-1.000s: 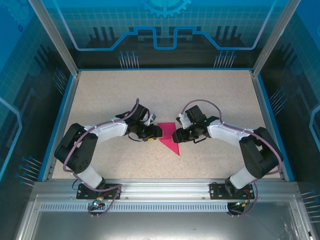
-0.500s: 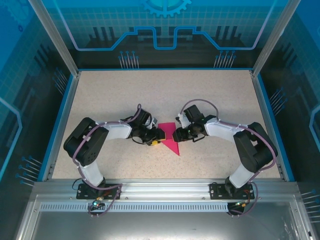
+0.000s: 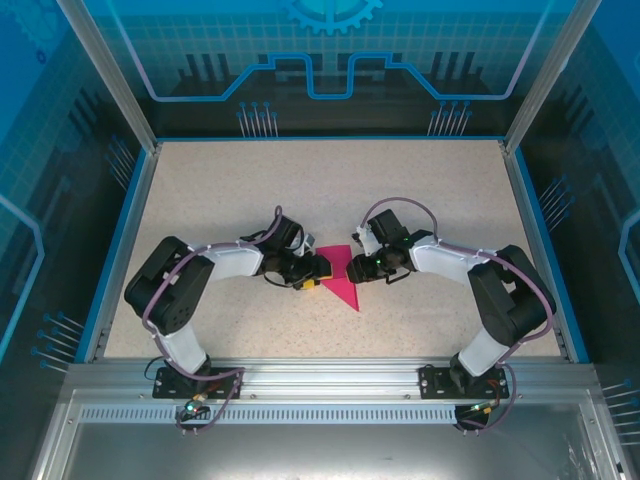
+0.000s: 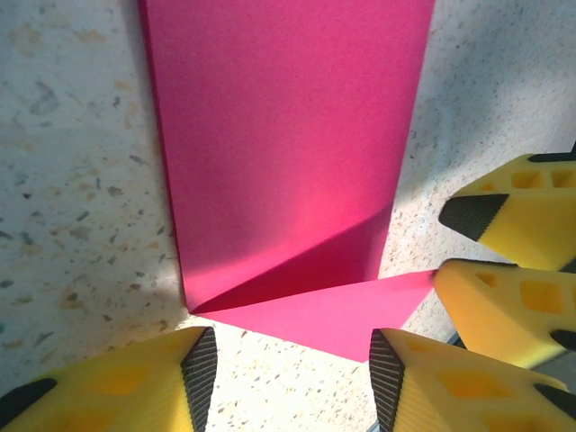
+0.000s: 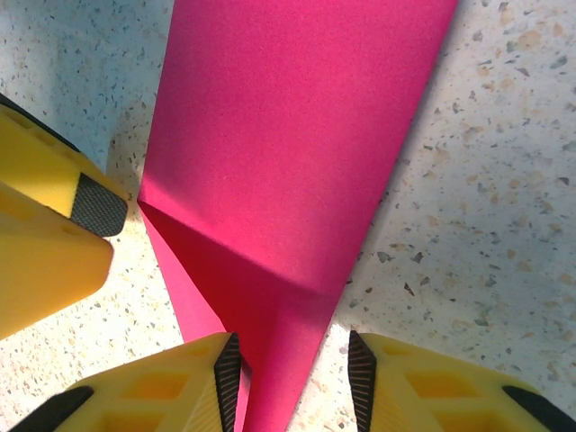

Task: Fold a paper plane with a square sheet of paper (fold left side to right side)
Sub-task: Fourth fold the wing at the center of the table.

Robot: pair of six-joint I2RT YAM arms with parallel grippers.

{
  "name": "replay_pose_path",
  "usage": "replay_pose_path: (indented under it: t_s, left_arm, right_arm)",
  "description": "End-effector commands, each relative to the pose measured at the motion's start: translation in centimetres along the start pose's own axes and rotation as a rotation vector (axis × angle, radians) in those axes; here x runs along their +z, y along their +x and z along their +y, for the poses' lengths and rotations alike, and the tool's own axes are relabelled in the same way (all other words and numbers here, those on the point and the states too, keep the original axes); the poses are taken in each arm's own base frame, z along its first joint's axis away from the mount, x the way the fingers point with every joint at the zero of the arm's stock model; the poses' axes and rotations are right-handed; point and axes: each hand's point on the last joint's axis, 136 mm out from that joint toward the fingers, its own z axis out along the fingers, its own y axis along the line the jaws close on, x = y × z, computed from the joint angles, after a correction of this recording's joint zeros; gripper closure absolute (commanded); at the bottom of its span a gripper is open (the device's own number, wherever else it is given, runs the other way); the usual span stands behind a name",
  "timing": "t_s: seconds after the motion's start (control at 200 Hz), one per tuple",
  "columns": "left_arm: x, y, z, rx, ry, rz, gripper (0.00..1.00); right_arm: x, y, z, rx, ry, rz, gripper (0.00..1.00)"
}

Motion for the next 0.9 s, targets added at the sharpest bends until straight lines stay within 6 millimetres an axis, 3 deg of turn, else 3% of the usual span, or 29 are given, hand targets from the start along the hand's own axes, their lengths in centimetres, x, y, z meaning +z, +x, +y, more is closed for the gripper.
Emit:
replay_pose_path:
  t_s: [0.0,0.225,0.27,0.445,0.72,0.895]
  left_arm:
    - [-0.4,0.9,0.4,-0.001,-0.021,0.006,0.48]
    - [0.6,0.8,0.4,-0.021,0.001,0.035,0.47]
    - [0.6,0.9,0.5,-0.024,-0.006,0.033,0.46]
    - [0.0,1.0,0.6,-0.015,-0.022,0.015,0.44]
    - [-0.1,1.1,0.7,-0.012,-0.030,0.016,0.43]
    - [0.1,0.8,0.3,-0.013,-0.013,0.021,0.43]
  right_arm:
    - [-0.4,-0.3,-0.5,-0.006,0.016,-0.005,0.61]
    - [-0.3,-0.3,-0.5,-0.005,0.014,-0.004,0.64]
    - [-0.1,0.5,-0.5,0.004,-0.010,0.007,0.68]
    - [0.0,0.2,1.5,0.001,-0.143,-0.002,0.83]
    - [-0.1,0.5,0.3,0.012,-0.099,0.007,0.99]
    - [-0.3,0.4,-0.1,0.021,-0.078,0.001,1.00]
